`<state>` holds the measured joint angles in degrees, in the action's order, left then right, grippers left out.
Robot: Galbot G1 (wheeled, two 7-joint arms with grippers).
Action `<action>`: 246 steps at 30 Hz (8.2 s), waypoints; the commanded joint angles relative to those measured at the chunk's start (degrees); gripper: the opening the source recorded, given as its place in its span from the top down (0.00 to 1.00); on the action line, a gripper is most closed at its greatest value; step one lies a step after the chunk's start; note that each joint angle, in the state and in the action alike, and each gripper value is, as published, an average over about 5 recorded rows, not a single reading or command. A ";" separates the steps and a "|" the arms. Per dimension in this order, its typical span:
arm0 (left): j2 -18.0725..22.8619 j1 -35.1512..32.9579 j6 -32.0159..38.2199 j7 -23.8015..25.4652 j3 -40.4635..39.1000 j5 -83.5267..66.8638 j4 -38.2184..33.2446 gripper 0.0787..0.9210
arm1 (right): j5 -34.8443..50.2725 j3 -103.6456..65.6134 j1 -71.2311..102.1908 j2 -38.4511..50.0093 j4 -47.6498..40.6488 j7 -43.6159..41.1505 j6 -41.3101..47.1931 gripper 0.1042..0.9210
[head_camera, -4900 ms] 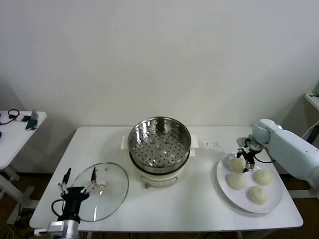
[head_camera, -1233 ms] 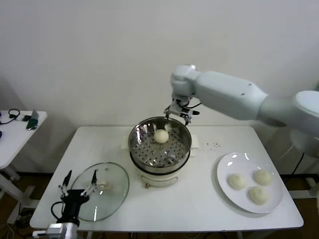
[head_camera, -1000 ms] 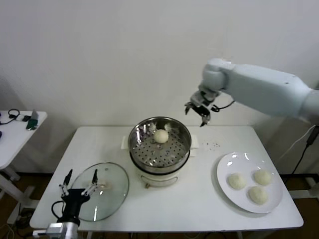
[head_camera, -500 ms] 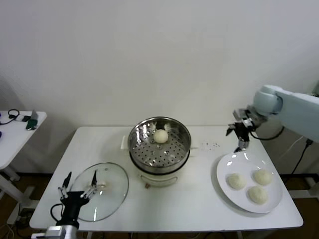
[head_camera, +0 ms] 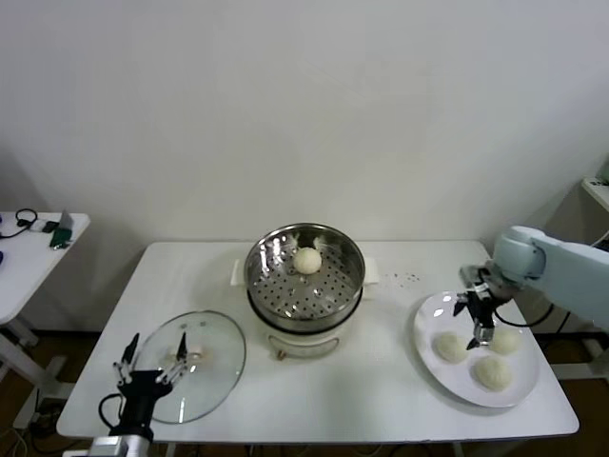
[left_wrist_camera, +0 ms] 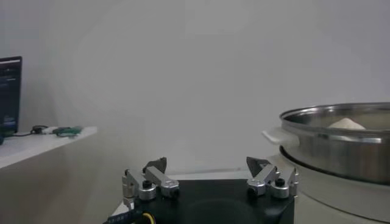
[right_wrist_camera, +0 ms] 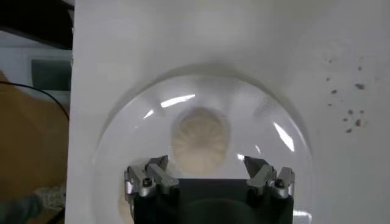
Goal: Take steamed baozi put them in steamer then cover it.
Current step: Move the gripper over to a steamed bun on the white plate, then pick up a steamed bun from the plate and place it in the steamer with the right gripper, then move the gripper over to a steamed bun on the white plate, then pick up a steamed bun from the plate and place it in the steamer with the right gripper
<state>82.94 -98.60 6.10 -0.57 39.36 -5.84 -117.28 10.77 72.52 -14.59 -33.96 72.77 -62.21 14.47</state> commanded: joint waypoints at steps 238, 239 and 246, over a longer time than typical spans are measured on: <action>1.62 0.81 -3.49 -1.38 -1.88 4.68 -4.10 0.12 | -13.22 7.86 -29.68 -41.63 1.06 -12.15 -43.53 0.28; 1.45 0.73 -3.49 -1.36 -1.79 4.68 -4.16 0.12 | -14.40 7.45 -28.49 -42.42 0.89 -12.16 -43.95 0.28; 0.59 0.39 -3.63 -1.36 -1.20 4.50 -4.27 0.12 | -21.91 5.82 -20.24 -46.84 -0.53 -11.92 -46.44 0.27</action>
<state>84.14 -98.01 2.54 -1.93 37.84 -1.07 -121.41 -3.12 79.48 -41.17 -71.28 72.71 -73.85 -26.75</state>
